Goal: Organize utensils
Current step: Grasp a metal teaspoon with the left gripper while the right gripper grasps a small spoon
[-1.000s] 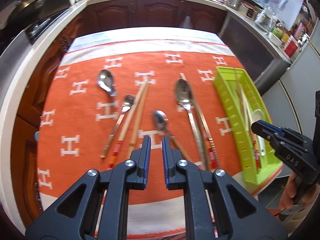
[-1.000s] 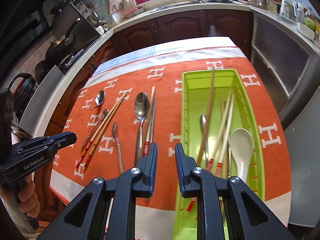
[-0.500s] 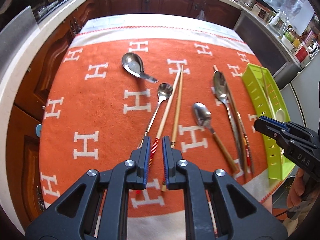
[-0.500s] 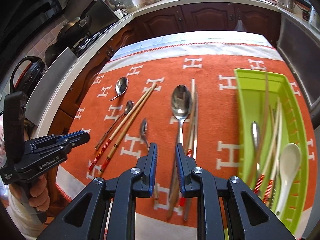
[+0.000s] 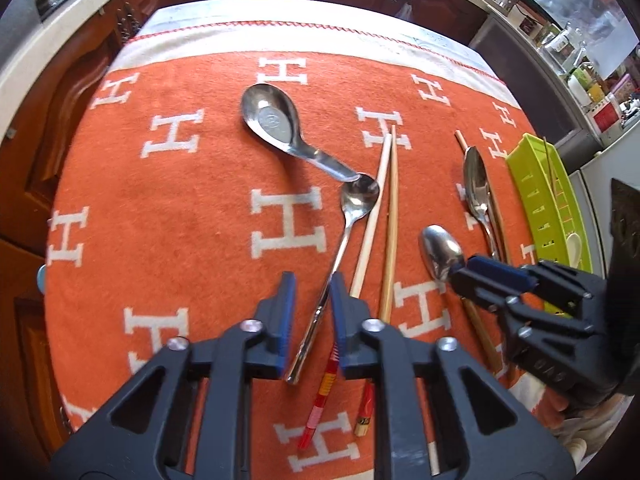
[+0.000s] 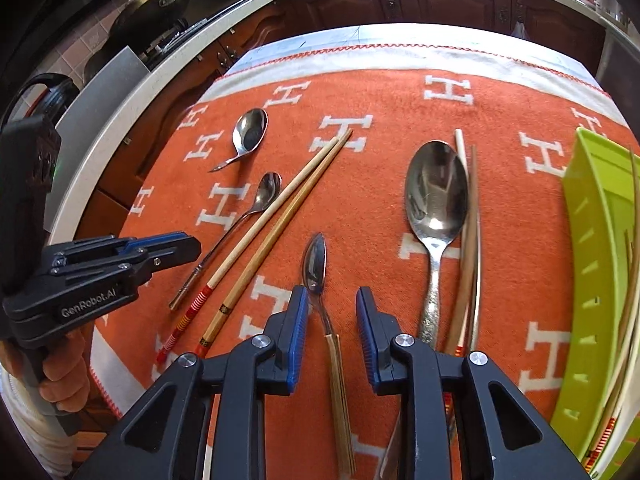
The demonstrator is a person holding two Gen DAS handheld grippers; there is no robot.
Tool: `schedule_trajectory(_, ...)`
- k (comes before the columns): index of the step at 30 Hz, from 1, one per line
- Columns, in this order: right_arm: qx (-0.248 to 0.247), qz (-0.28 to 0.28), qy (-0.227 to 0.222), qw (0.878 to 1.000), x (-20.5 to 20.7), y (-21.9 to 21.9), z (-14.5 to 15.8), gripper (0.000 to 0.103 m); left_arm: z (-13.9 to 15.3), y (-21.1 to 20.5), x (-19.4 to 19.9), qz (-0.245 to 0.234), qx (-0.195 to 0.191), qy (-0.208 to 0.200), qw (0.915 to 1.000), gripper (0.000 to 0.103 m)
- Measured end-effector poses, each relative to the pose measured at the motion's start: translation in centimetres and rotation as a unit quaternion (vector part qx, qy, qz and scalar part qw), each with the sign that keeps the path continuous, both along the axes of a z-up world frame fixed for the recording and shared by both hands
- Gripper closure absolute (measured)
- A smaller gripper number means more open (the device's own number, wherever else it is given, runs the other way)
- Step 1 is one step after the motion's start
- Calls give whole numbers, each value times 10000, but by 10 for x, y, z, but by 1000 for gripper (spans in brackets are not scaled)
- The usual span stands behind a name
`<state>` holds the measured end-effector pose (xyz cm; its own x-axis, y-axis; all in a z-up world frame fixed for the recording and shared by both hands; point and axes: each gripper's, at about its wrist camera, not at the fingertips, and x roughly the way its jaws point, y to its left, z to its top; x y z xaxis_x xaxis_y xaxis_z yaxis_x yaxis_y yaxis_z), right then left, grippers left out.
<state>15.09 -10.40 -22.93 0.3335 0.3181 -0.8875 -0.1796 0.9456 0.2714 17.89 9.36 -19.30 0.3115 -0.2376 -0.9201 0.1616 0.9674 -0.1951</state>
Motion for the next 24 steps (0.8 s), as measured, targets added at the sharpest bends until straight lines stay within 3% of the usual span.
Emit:
schedule_trajectory(2, -32, 53, -25, 10000, 1, 5, -5, 78, -2, -2, 5, -80, -99, 13, 9999, 73)
schedule_trajectory(4, -77, 114, -122, 9998, 2, 9, -6, 78, -4, -5, 10, -138, -100, 12, 9999, 73)
schedule_trajectory(8, 19, 202, -173, 9996, 3, 12, -7, 90, -7, -13, 18, -309, -19, -73, 9995, 73)
schedule_trajectory(11, 4, 238, -210, 9995, 2, 15, -6, 91, -12, -19, 24, -420, 45, -70, 9991, 73)
schedule_trajectory(19, 6, 248, -248, 9994, 0, 16, -4, 91, -15, -33, 26, -638, 630, -411, 9951, 82)
schedule_trajectory(24, -27, 288, -299, 9991, -2, 17, -3, 92, -16, -39, 17, -753, 964, -635, 9905, 82)
